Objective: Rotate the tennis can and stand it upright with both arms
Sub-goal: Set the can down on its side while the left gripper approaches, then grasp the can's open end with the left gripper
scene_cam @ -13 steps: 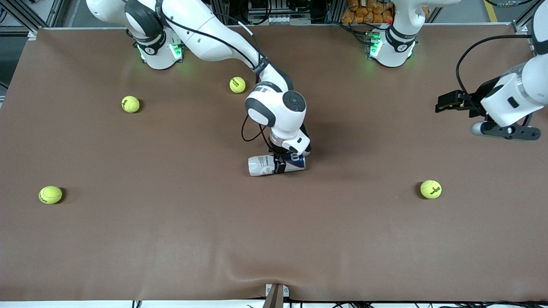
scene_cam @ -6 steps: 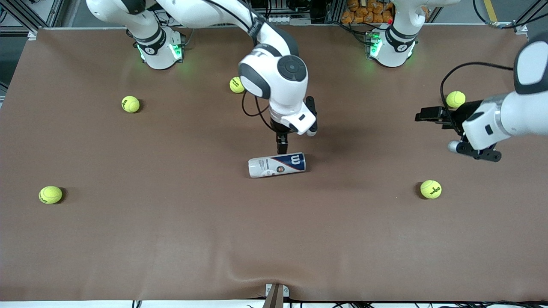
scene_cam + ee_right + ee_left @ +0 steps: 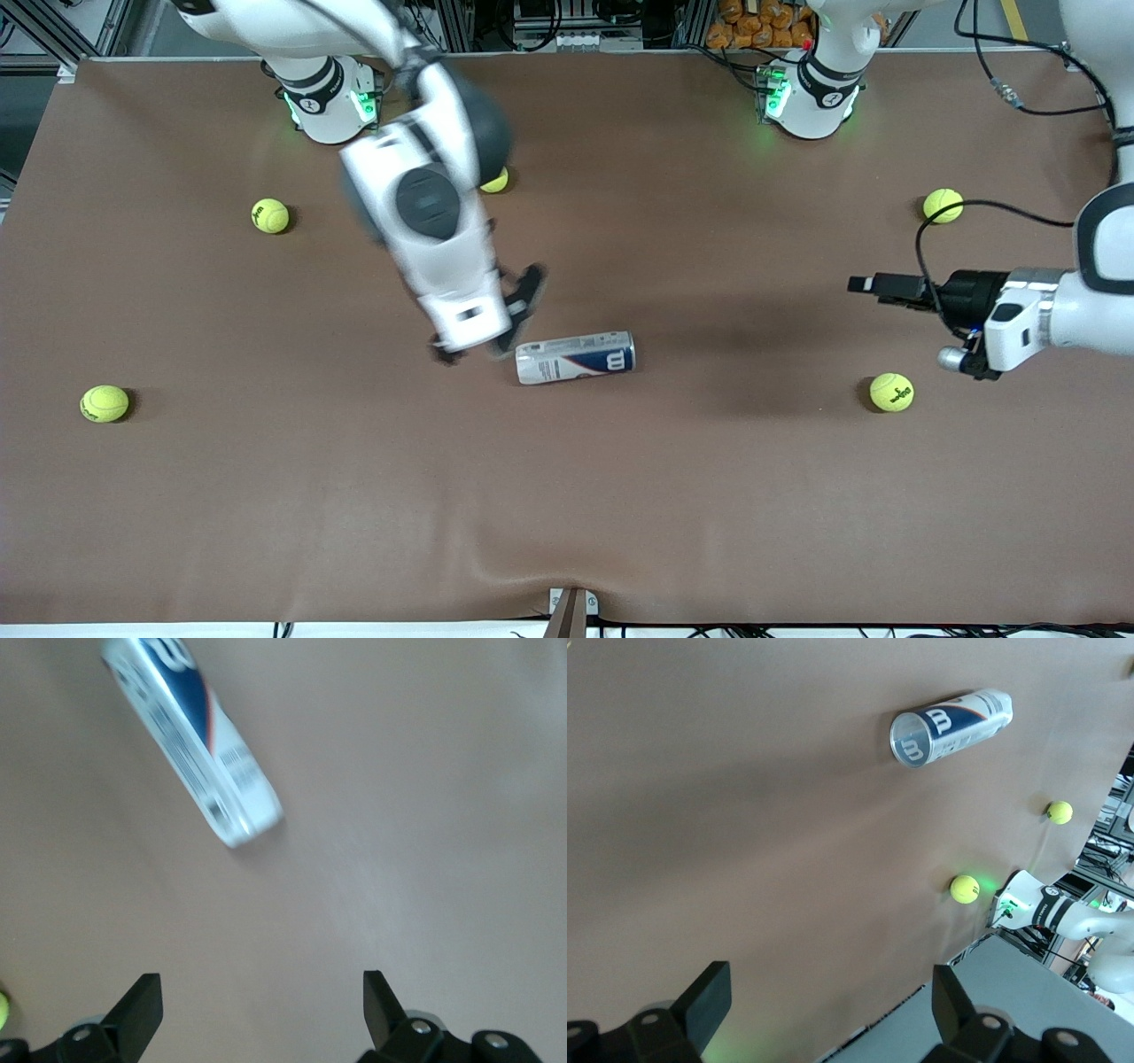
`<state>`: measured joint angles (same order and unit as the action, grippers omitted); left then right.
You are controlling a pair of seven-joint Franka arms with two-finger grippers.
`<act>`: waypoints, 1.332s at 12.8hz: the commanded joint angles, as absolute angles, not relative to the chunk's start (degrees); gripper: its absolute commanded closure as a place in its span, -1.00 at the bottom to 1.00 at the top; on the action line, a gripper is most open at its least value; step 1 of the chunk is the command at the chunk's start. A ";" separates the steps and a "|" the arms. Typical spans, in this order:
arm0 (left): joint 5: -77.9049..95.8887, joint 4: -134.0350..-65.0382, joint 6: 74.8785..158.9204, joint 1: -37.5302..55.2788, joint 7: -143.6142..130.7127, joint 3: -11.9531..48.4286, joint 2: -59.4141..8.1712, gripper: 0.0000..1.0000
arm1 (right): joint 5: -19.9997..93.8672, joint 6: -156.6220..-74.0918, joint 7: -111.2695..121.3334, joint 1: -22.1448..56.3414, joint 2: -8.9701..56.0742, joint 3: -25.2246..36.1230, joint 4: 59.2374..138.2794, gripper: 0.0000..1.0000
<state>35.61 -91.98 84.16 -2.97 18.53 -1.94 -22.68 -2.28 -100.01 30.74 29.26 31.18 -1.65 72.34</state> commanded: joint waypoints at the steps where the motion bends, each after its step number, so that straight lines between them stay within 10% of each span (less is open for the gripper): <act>1: 40.23 -96.49 89.45 -2.29 23.10 -0.97 -22.32 -1.00 | -0.53 -98.44 25.94 23.58 27.78 -2.81 74.09 -1.00; 17: 61.14 -96.94 114.76 3.86 24.08 5.71 -34.62 -1.00 | -0.44 -82.00 22.06 -6.42 13.73 -2.73 78.38 -1.00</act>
<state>57.11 -97.34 111.27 1.95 23.10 5.78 -33.04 -1.32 -81.79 23.82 -5.36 18.59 -1.64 73.18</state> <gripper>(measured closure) 0.000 0.000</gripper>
